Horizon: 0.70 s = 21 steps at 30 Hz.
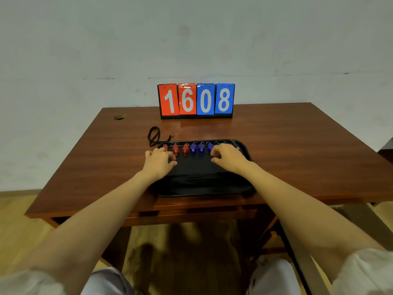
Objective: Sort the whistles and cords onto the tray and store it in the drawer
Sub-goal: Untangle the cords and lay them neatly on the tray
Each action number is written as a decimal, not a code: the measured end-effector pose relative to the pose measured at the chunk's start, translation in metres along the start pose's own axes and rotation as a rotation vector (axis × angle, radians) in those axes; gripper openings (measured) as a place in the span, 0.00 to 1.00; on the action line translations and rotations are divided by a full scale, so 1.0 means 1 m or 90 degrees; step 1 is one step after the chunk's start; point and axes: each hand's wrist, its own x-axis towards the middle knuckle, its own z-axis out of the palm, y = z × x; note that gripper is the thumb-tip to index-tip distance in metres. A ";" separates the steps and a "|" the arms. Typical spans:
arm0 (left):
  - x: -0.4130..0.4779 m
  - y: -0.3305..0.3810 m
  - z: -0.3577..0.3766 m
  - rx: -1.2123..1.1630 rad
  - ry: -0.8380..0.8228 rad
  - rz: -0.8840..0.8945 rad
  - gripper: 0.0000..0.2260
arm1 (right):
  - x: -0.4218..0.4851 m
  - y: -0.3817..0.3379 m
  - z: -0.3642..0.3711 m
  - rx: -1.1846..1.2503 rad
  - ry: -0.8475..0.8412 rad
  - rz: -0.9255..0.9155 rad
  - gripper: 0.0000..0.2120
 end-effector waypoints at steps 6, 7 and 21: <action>0.049 -0.034 -0.016 -0.046 0.040 -0.046 0.11 | 0.080 -0.038 0.005 0.013 -0.015 -0.035 0.13; 0.058 -0.042 -0.018 -0.050 0.042 -0.055 0.11 | 0.095 -0.042 0.006 0.020 -0.017 -0.035 0.13; 0.154 -0.111 0.021 -0.060 -0.074 -0.008 0.11 | 0.239 -0.058 0.063 0.022 -0.158 -0.046 0.18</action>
